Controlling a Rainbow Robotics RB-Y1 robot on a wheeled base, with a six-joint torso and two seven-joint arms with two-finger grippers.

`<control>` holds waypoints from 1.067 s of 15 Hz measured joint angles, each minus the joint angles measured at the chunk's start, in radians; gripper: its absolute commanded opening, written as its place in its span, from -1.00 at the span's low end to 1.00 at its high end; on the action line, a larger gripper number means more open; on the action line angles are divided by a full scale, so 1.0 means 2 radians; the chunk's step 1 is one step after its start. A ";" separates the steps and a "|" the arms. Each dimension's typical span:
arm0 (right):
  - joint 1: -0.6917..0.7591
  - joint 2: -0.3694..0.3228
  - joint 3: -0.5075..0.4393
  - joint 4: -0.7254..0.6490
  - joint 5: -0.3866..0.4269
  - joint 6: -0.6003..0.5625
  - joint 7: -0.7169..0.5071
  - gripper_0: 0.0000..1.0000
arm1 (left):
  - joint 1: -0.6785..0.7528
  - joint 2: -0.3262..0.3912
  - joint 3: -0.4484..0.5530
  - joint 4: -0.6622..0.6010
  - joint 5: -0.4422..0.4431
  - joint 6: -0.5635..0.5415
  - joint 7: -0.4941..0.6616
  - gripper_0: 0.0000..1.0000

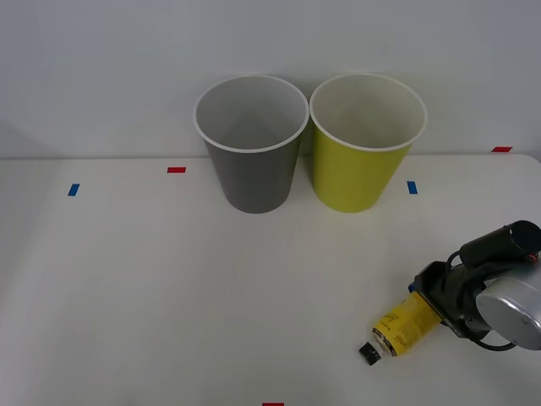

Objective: Put cans in the gray bin and PET bottles in the light green bin.

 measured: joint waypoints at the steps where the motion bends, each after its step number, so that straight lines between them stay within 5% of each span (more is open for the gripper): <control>1: 0.009 0.005 -0.013 -0.013 0.006 0.000 0.030 -1.00 | 0.000 0.000 0.000 0.000 0.000 0.000 0.000 1.00; 11: 0.114 0.190 -0.178 -0.176 0.124 -0.004 0.425 -1.00 | 0.000 0.000 0.000 0.000 0.000 0.000 0.000 1.00; 16: 0.120 0.258 -0.206 -0.226 0.201 -0.040 0.569 -1.00 | 0.000 0.000 0.000 0.000 0.000 0.000 0.000 1.00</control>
